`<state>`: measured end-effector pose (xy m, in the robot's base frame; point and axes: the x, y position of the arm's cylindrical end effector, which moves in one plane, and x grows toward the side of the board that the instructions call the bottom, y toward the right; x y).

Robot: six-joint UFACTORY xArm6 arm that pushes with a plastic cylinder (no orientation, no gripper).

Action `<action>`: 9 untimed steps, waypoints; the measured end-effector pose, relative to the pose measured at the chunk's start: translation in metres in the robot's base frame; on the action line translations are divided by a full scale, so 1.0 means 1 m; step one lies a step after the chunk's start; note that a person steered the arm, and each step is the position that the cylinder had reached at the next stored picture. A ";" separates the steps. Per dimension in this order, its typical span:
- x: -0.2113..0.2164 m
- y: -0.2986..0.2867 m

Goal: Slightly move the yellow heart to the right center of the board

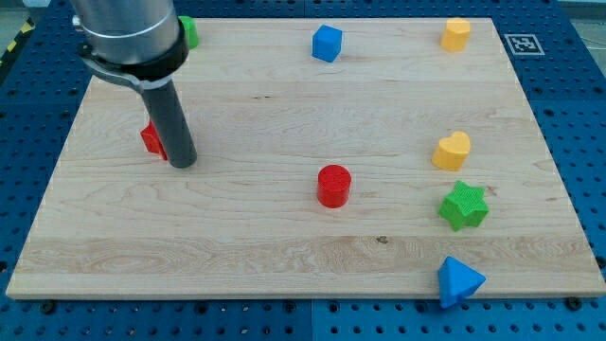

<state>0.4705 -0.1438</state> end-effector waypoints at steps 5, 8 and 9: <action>-0.078 0.115; -0.007 0.237; -0.007 0.288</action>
<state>0.4635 0.1440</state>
